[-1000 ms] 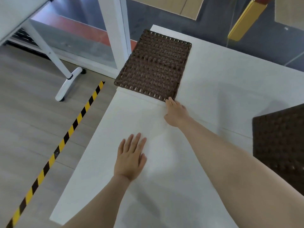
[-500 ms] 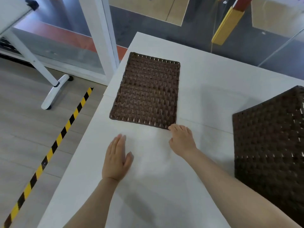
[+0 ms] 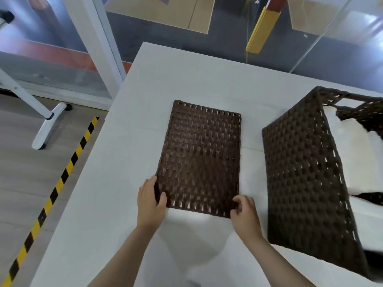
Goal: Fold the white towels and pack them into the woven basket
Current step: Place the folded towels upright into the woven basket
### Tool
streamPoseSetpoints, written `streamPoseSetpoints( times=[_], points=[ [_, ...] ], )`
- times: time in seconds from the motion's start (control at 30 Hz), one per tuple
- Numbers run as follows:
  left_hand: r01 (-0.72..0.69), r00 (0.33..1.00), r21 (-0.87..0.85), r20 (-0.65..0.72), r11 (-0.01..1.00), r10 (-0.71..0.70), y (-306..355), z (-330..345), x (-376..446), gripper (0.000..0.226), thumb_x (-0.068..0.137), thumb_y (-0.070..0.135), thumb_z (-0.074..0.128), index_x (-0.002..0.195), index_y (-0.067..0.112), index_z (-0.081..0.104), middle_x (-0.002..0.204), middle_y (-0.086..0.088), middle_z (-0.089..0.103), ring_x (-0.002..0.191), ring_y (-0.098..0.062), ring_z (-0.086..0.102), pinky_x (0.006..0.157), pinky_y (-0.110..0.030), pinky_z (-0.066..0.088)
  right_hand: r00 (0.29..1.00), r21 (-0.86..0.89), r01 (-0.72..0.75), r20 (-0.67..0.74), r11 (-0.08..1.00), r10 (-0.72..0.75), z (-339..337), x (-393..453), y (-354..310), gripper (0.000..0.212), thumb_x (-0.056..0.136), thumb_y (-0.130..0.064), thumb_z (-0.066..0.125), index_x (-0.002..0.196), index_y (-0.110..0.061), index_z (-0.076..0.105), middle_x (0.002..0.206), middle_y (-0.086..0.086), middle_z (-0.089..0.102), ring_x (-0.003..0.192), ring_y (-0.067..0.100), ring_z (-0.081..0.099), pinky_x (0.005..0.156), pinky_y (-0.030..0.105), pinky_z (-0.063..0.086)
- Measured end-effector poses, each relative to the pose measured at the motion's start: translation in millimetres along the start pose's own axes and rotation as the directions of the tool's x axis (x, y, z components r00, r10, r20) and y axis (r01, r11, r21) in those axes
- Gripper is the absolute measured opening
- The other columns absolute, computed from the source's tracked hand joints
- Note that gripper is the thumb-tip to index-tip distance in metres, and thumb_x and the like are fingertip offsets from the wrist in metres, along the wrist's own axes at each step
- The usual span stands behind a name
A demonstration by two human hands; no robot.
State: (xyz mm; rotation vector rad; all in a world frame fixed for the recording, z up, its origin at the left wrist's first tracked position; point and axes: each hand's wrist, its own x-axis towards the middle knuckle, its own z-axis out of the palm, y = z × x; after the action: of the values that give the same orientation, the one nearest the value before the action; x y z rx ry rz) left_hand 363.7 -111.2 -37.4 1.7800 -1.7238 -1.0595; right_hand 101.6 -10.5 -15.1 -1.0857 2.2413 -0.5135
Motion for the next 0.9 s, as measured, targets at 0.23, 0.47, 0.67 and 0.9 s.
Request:
streamPoseSetpoints(
  times=[0.23, 0.47, 0.67, 0.9],
  points=[
    [0.18, 0.968, -0.278, -0.118, 0.944, -0.219, 36.8, -6.9, -4.8, 0.026, 0.091, 0.005, 0.05, 0.108, 0.024, 0.055, 0.091, 0.006, 0.059, 0.082, -0.01, 0.056, 0.078, -0.031, 0.047, 0.94, 0.213, -0.339, 0.119, 0.916, 0.32, -17.6, 15.3, -21.5, 0.045, 0.097, -0.024, 0.052, 0.14, -0.014, 0.042, 0.122, 0.005, 0.056, 0.084, 0.01, 0.056, 0.062, 0.022, 0.044],
    [0.399, 0.901, -0.42, 0.016, 0.815, -0.433, 37.3, -26.6, -33.7, 0.025, 0.099, 0.02, 0.044, 0.109, 0.025, 0.066, 0.102, 0.013, 0.066, 0.095, -0.01, 0.062, 0.078, -0.03, 0.052, 0.963, 0.235, -0.244, 0.169, 0.941, 0.208, -22.8, -15.2, -20.4, 0.047, 0.096, -0.027, 0.048, 0.142, -0.019, 0.043, 0.134, 0.0, 0.057, 0.114, 0.021, 0.057, 0.094, 0.035, 0.049],
    [0.402, 0.873, -0.54, -0.017, 0.74, -0.487, 59.1, -44.0, -53.4, 0.021, 0.097, 0.019, 0.048, 0.1, 0.024, 0.069, 0.103, 0.002, 0.069, 0.091, -0.018, 0.065, 0.074, -0.033, 0.052, 0.996, 0.289, -0.081, 0.069, 0.954, 0.064, -68.6, -31.6, -54.2, 0.029, 0.095, -0.026, 0.047, 0.123, -0.025, 0.051, 0.109, -0.005, 0.061, 0.085, 0.013, 0.059, 0.067, 0.028, 0.044],
    [0.305, 0.884, -0.662, -0.071, 0.685, -0.462, 115.1, -53.8, -83.9, 0.023, 0.095, 0.015, 0.047, 0.093, 0.025, 0.068, 0.1, -0.005, 0.069, 0.085, -0.022, 0.064, 0.074, -0.037, 0.051, 0.975, 0.273, 0.19, 0.063, 0.943, -0.215, -167.3, -55.6, -96.1, 0.04, 0.088, -0.033, 0.056, 0.124, -0.023, 0.043, 0.113, -0.004, 0.056, 0.098, 0.014, 0.057, 0.086, 0.034, 0.051]
  ],
)
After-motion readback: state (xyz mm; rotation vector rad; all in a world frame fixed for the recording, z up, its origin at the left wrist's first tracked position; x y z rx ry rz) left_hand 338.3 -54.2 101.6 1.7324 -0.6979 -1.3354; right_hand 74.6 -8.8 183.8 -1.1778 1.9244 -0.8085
